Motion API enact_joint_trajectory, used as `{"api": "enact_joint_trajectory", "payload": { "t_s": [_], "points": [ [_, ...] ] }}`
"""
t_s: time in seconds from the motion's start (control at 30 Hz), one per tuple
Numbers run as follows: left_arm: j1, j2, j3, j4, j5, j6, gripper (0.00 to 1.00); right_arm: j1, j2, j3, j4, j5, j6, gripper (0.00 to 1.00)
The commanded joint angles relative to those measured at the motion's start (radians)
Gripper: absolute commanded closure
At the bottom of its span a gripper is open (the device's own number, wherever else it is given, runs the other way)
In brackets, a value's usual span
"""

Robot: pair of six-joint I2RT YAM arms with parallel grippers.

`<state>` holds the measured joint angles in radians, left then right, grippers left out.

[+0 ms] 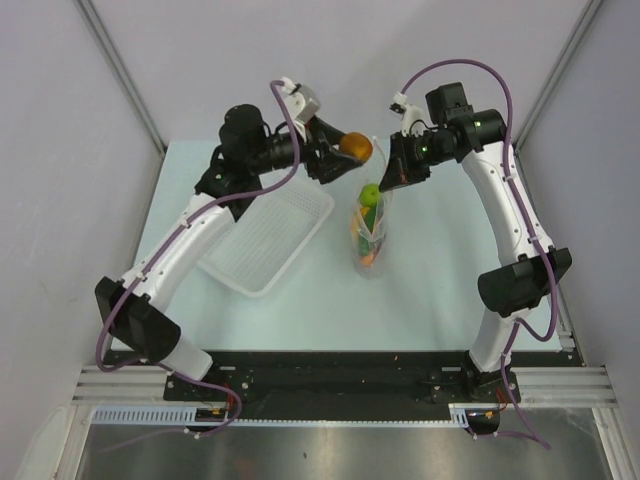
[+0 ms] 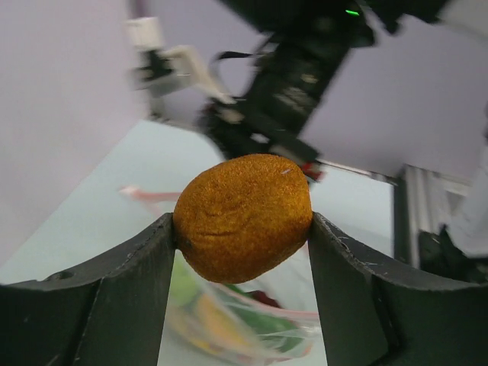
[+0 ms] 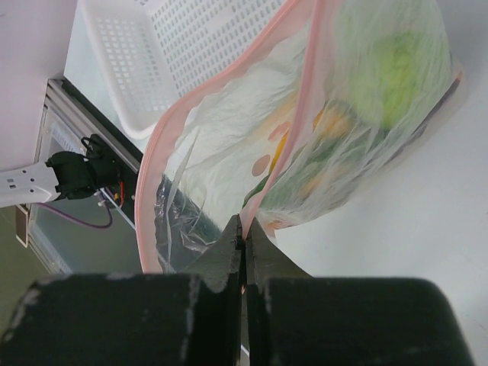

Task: Place the food in the zip-top bag and seal the zipper
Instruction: Place the fake fruit in the zipper food storage bag.

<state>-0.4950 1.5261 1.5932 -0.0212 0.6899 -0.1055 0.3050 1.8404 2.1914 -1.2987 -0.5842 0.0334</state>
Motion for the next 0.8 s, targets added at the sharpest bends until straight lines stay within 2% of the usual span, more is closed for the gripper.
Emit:
{"api": "enact_joint_trajectory", "payload": {
  "t_s": [0.0,0.07,0.1,0.2,0.3,0.43,0.47,0.53,0.63,0.77],
  "points": [
    [-0.043,0.055,0.008,0.018,0.288,0.068,0.35,0.006,-0.027,0.018,0.029,-0.009,0.011,1.0],
    [-0.057,0.081,0.014,-0.008,0.341,0.151,0.34,0.009,-0.03,0.014,0.029,-0.009,0.008,1.0],
    [-0.062,0.112,0.048,-0.087,0.358,0.189,0.34,0.011,-0.035,0.014,0.029,-0.006,0.007,1.0],
    [-0.077,0.163,0.12,-0.237,0.335,0.322,0.33,0.013,-0.043,0.01,0.027,0.007,0.005,1.0],
    [-0.079,0.19,0.131,-0.284,0.301,0.381,0.31,0.013,-0.055,0.001,0.027,0.015,0.003,1.0],
    [-0.086,0.21,0.183,-0.373,0.171,0.447,0.13,0.013,-0.067,-0.007,0.022,0.012,0.0,1.0],
    [-0.085,0.203,0.191,-0.385,0.16,0.455,0.02,0.011,-0.069,-0.012,0.022,0.015,-0.001,1.0],
    [-0.083,0.181,0.183,-0.387,0.155,0.461,0.0,0.011,-0.07,-0.016,0.021,0.026,-0.003,1.0],
    [-0.076,0.132,0.163,-0.344,0.143,0.397,0.0,0.011,-0.076,-0.019,0.021,0.035,0.003,1.0],
    [-0.04,0.117,0.172,-0.263,0.041,0.114,0.01,0.006,-0.095,-0.027,0.045,0.07,0.063,1.0]
  ]
}}
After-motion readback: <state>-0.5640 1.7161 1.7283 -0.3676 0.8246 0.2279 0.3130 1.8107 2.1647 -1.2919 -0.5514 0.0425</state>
